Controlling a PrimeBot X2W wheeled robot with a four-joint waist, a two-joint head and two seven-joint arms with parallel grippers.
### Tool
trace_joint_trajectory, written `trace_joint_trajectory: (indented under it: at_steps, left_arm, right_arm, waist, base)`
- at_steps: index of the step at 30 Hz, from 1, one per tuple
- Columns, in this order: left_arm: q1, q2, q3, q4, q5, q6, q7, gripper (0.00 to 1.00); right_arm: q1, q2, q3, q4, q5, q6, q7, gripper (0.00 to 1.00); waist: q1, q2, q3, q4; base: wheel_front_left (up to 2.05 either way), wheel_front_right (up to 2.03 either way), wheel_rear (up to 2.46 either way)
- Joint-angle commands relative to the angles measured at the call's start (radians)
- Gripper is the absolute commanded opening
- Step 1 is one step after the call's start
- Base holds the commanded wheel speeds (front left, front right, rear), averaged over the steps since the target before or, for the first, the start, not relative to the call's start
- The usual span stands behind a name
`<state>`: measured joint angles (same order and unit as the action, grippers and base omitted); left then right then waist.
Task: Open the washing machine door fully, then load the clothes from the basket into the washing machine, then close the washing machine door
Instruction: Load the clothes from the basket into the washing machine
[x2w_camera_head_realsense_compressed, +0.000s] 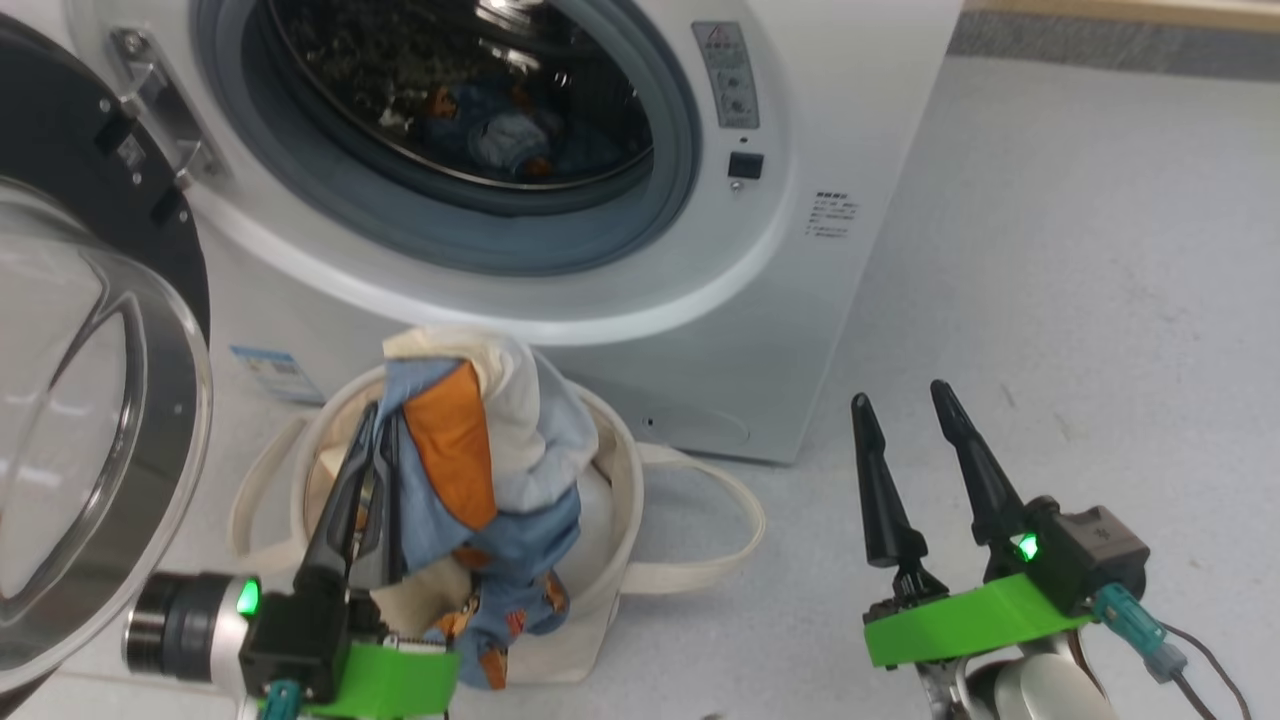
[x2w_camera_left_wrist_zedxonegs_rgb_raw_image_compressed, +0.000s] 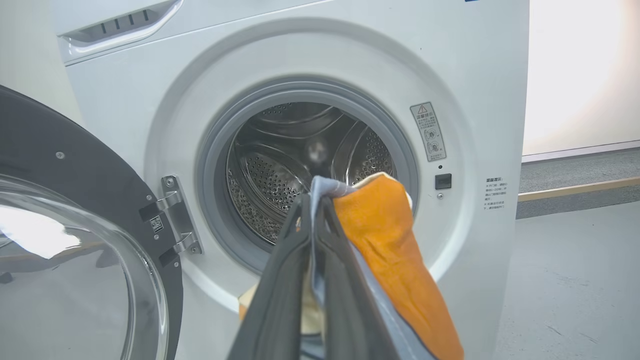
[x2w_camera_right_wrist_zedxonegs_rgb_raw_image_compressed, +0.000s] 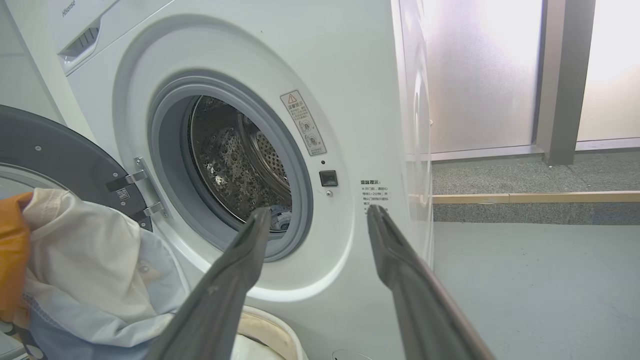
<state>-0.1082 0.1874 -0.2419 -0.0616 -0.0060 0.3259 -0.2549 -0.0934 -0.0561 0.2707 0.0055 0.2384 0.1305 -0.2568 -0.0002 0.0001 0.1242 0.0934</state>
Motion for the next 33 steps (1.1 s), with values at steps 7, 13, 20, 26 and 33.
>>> trace_joint_trajectory:
  at_steps: [7,13,20,26,33]
  left_arm:
    - [0.016,0.016,0.041,-0.043,-0.003,0.018,-0.007,0.00]
    - [0.012,0.006,0.046,-0.048,-0.007,0.016,-0.007,0.00]
    - [-0.044,0.004,0.051,-0.034,-0.003,0.004,-0.007,0.00]
    - [-0.174,0.023,0.081,0.009,-0.006,-0.016,-0.007,0.00]
    - [-0.379,0.084,0.145,0.045,-0.011,-0.058,-0.007,0.00]
  right_arm:
    - [0.007,0.006,0.027,-0.034,0.008,0.000,-0.005,1.00]
    - [0.006,0.006,0.022,-0.035,0.006,0.000,-0.005,1.00]
    - [-0.012,0.006,0.012,-0.041,-0.010,0.000,-0.005,1.00]
    - [-0.051,0.006,0.014,-0.055,-0.035,0.000,-0.005,1.00]
    - [-0.098,0.006,-0.005,-0.084,-0.054,0.000,-0.005,1.00]
  waist:
    - [0.0002,-0.0001,-0.040,-0.017]
    - [0.0002,-0.0001,-0.030,-0.022]
    - [0.0002,-0.0001,0.024,-0.031]
    - [0.0002,-0.0001,0.121,-0.063]
    - [0.0002,-0.0001,0.284,-0.111]
  base:
    - [0.00,0.00,0.00]
    - [0.00,0.00,0.00]
    - [0.00,0.00,0.00]
    - [0.00,0.00,0.00]
    - [0.00,0.00,0.00]
